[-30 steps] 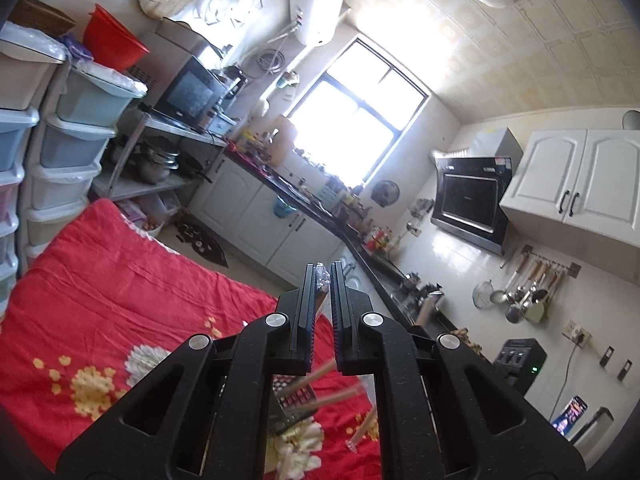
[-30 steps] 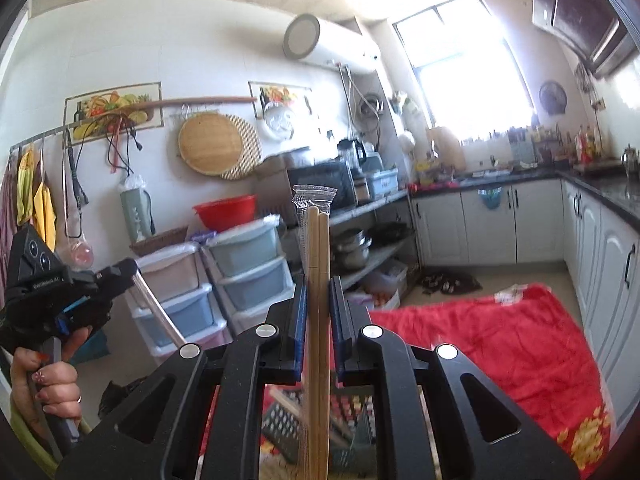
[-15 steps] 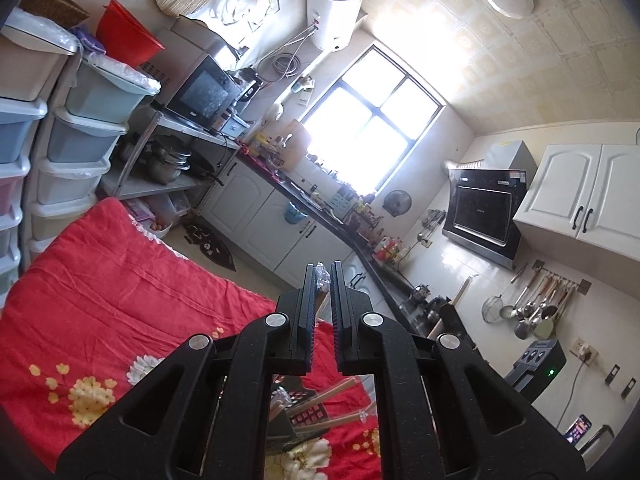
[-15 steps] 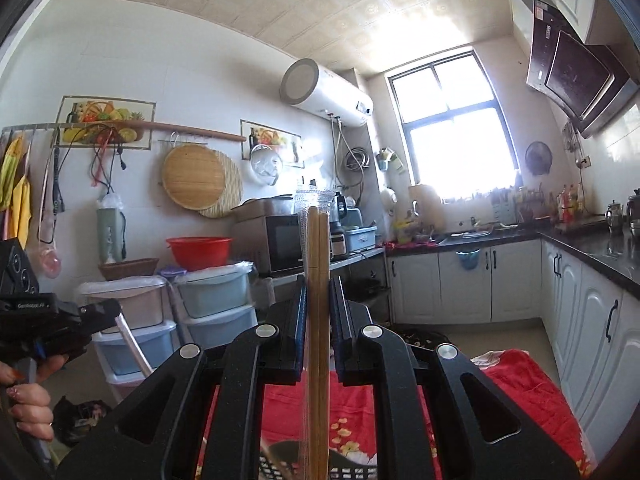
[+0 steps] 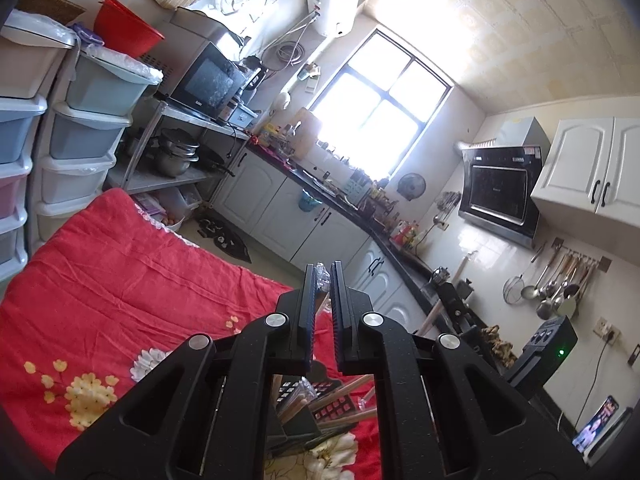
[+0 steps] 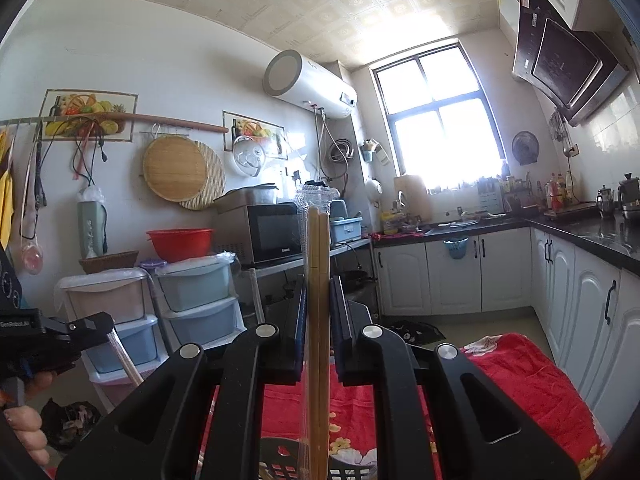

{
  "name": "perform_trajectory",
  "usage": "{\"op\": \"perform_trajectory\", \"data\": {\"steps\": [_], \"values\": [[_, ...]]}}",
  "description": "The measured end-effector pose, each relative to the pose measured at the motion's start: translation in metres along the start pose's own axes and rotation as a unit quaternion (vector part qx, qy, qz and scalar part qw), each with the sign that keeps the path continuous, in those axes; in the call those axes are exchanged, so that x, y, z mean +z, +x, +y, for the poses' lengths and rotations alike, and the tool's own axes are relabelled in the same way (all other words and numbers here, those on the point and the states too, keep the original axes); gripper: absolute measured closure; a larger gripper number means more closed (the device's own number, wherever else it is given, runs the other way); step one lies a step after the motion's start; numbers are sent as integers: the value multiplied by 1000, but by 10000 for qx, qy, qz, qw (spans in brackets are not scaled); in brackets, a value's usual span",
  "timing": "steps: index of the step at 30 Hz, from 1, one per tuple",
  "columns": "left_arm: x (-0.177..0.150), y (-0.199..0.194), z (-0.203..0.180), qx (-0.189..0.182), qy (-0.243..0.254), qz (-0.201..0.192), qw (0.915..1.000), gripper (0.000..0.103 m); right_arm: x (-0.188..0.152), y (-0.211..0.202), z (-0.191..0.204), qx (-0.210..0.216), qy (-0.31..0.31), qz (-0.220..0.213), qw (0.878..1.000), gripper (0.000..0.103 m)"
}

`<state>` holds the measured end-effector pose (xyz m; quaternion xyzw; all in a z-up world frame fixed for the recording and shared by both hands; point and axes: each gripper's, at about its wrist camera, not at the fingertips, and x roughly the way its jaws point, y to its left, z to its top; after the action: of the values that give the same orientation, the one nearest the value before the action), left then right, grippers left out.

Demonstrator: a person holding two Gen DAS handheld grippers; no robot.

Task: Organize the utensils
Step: 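Lift both held chopsticks up over the mesh holder, then lower the chopsticks into the mesh holder and open both tools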

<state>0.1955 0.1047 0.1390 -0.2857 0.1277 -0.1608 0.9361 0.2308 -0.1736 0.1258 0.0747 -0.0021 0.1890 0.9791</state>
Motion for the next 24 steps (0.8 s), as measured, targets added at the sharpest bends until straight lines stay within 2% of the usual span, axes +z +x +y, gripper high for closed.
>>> {"op": "perform_trajectory", "data": {"steps": [12,24], "values": [[-21,12,-6,109,298,157,9994,99,-35,16,2,-218,-126,188,9995,92],[-30,21,2,190,272,305,9990,99,-59,25,1,-252,17,515,9984,92]]}}
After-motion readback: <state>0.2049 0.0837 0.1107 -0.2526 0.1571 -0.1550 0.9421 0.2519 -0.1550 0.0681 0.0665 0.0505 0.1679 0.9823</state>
